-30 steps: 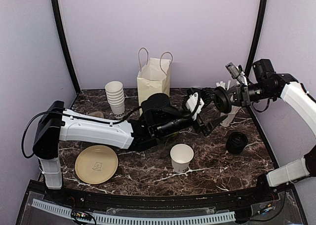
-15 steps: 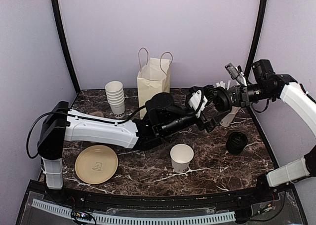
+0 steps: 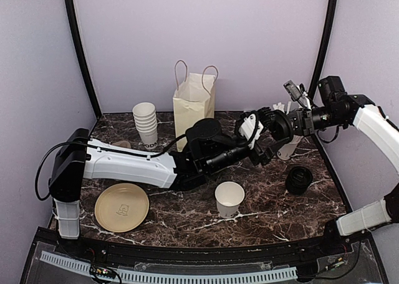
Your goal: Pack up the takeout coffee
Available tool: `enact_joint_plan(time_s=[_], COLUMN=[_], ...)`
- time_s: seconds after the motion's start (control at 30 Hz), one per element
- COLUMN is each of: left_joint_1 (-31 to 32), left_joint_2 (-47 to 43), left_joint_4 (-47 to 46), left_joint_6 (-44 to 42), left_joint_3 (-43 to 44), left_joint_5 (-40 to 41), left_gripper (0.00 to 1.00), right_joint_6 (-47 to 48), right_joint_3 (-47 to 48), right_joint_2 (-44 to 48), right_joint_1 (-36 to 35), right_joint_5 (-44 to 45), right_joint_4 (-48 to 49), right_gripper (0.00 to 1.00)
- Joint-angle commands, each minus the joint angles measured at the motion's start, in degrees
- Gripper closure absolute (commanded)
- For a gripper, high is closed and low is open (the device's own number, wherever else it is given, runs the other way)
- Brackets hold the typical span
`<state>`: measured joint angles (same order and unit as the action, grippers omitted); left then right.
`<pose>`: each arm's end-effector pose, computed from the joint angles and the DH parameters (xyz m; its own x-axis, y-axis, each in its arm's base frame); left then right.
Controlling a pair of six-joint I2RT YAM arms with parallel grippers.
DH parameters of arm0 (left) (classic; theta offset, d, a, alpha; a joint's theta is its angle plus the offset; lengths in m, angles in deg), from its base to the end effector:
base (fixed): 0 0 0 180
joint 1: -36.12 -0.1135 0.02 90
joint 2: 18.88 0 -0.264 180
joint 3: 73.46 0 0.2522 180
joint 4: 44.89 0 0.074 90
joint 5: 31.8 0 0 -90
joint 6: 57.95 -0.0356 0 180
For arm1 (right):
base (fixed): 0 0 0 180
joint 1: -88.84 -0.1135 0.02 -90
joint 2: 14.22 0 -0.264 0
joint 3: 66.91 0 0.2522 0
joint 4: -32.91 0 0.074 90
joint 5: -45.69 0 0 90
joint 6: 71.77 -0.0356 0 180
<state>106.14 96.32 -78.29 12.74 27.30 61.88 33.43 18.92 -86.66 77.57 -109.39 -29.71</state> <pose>0.1662 -0.4505 0.3251 0.4080 -0.1566 -0.8994 0.8288 0.4766 0.2931 0.2328 0.0793 0.3562 -0.5429 -0.2208 -0.8103 -0.8347 0.2483 0.4916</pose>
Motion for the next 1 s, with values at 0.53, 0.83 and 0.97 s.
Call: enact_joint_plan(time_s=[0.53, 0.83, 0.97], left_joint_1=[0.12, 0.12, 0.05], left_joint_2=[-18.7, -24.84, -27.17], left_joint_4=[51.98, 74.29, 80.39], left_joint_6=[9.19, 14.01, 14.21], left_joint_3=[0.6, 1.18, 0.08], left_joint_5=[-5.32, -1.36, 2.65], left_gripper=[0.3, 0.33, 0.33], right_joint_6=[4.03, 14.12, 20.58], right_joint_3=[-4.53, -14.65, -18.1], right_joint_2=[3.41, 0.49, -2.13], right_joint_1=[4.13, -3.66, -9.88], right_joint_5=[22.27, 27.81, 30.53], right_joint_4=[5.36, 5.39, 6.28], right_gripper=[0.51, 0.46, 0.45])
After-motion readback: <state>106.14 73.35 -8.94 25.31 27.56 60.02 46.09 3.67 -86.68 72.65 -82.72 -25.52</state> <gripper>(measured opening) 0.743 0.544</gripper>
